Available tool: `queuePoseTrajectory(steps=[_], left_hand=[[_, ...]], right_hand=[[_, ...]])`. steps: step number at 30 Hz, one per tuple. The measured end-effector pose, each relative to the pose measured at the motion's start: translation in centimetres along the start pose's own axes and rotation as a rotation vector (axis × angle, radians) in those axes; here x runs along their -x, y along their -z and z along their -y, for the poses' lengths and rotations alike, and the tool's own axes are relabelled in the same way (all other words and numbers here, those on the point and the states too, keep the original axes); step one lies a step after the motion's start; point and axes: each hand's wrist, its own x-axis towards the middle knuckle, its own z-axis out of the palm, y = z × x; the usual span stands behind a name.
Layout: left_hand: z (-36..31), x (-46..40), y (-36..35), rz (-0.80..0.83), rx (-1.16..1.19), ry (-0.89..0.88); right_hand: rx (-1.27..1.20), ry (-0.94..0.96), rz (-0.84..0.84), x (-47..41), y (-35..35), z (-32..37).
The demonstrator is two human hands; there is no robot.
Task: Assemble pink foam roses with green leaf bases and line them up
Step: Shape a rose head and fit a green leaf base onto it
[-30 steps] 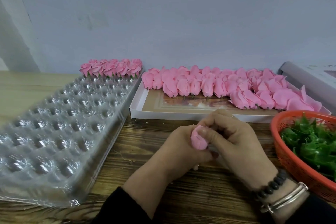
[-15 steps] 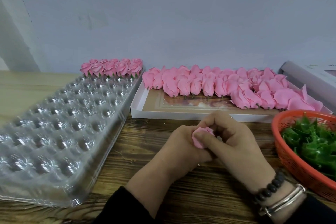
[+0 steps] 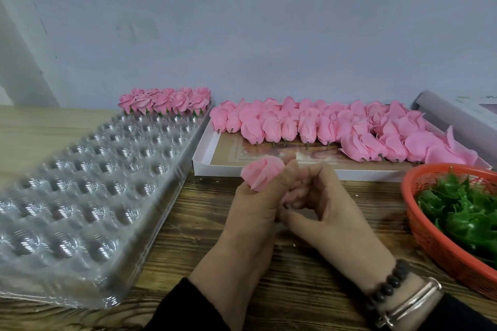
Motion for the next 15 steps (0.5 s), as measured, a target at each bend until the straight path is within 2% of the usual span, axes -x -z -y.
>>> queuePoseTrajectory(steps=[5,9,11,13,15], left_hand=[[0.5,0.4,-0.6,0.07,0.062,0.07],[0.0,0.0,-0.1,0.118,0.029,0.111],[-0.1,0.0,0.2,0.105,-0.017,0.055],[-0.1,0.0,0.4,0.067,-0.089,-0.036],[-0.1,-0.1,0.6,-0.045,-0.223,-0.129]], right_hand=[[0.055,-0.023,-0.027,0.2,0.0,0.1],[-0.16,-0.182,0.147,0.2,0.7,0.6],[-0.178,-0.176,0.186,0.3,0.7,0.7],[-0.125,-0.11,0.096,0.2,0.5,0.8],[-0.087,-0.037,-0.062,0.1,0.4,1.0]])
